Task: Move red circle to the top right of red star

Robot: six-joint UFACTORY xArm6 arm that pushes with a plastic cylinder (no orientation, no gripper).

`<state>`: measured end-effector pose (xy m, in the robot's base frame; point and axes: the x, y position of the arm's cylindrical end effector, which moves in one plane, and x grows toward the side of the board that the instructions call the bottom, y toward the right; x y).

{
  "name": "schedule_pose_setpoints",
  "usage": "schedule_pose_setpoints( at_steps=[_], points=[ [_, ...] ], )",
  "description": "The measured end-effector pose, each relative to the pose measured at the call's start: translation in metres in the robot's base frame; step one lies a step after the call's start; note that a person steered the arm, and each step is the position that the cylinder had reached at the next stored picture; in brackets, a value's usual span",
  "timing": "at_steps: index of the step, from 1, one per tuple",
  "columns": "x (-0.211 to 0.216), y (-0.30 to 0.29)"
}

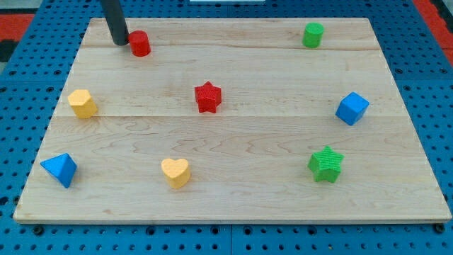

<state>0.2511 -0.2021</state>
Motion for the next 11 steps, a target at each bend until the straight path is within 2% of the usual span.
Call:
schedule_pose_setpoints(
  at_steps=[1,2,4,6,8,9,10,11],
  points=[
    [0.01,0.026],
    [0.046,0.073],
    [0.026,0.085],
    [0.098,0.127],
    [0.092,0.148],
    [0.102,0.189],
    [0.105,0.206],
    [0.097,0.199]
  ],
)
